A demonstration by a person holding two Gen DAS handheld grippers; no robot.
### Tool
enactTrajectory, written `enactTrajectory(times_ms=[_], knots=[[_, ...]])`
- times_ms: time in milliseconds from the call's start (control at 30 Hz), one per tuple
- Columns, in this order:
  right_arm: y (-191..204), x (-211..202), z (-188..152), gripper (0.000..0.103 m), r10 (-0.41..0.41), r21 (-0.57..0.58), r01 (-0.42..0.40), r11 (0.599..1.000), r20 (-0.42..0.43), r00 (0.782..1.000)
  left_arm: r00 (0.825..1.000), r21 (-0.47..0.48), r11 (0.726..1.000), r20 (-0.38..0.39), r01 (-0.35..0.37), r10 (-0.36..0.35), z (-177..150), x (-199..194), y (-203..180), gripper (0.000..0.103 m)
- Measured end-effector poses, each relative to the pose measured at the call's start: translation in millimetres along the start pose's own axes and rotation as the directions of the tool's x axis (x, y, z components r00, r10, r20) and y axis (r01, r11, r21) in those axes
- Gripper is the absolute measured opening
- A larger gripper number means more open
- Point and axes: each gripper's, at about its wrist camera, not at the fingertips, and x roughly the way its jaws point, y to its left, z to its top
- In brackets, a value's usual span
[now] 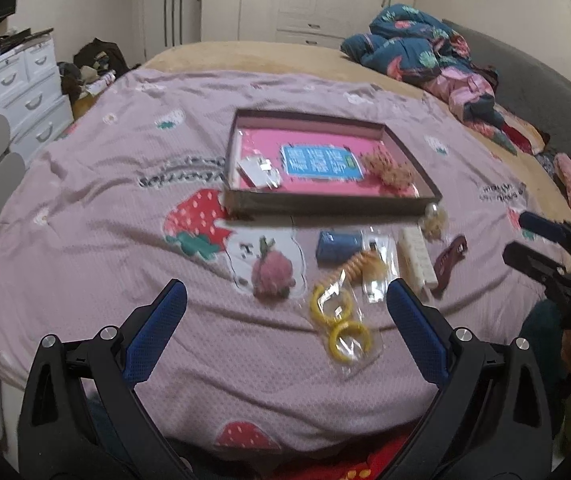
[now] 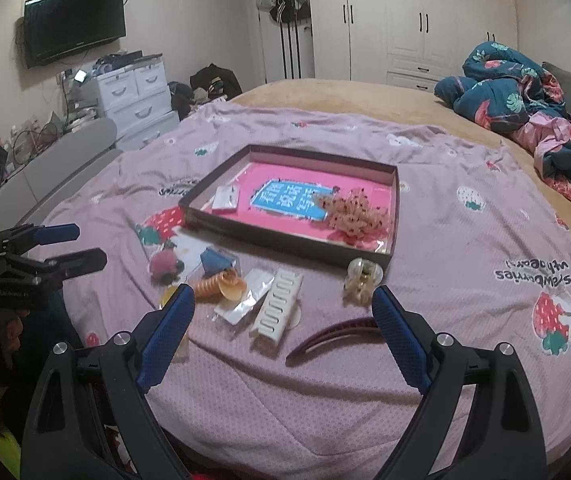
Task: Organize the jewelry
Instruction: 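Move both tools back toward the remaining items beside the box, then grasp the bagged yellow bangles with the left tool while the right tool grasps the white comb clip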
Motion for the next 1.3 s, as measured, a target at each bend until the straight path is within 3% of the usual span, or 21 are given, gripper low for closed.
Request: enactTrajectory(times_ms=[400,567,700,867,1033,1100,1300], knots=[[-10.6,39.5,-13.9,0.089,0.023,0.023,-0.021,1.000,-0.116,0.993,0.990,0.015,0.998,-0.125,0.061,-0.058,-31.5,30.6,-11.2,0.093],[-15.9,52.3,-12.1,0.089,0.030,0.029,-0.026,0.999,-0.140,0.990,0.983,0.033,0.995,-0.161,0.092,-0.086,-35.0,45.1,-24.5,0.083],[-18.0,64.7,-6.8,0.089,0.059,0.035,-0.054,0.998,-0.159,0.986,0.972,0.026,0.992,-0.203,0.125,-0.117,-38.7,61.5,-33.7,0.067],[-19.1,83.0,-2.1,0.088,0.117,0.072,-0.105,0.992,-0.196,0.974,0.969,0.017,0.993,-0.223,0.116,-0.109,-37.5,78.3,-38.4,0.065],[-15.2,102.7,0.1,0.079,0.158,0.093,-0.140,0.986,-0.237,0.958,0.970,0.017,0.995,-0.223,0.100,-0.094,-35.1,87.9,-41.0,0.065],[-15.5,110.8,-0.6,0.070,0.159,0.109,-0.135,0.985,-0.260,0.952,0.970,0.017,0.995,-0.225,0.095,-0.089,-34.2,91.4,-42.0,0.065],[-17.3,127.7,-4.5,0.046,0.166,0.137,-0.129,0.982,-0.306,0.938,0.972,0.014,0.996,-0.221,0.089,-0.084,-33.3,95.6,-37.9,0.049]])
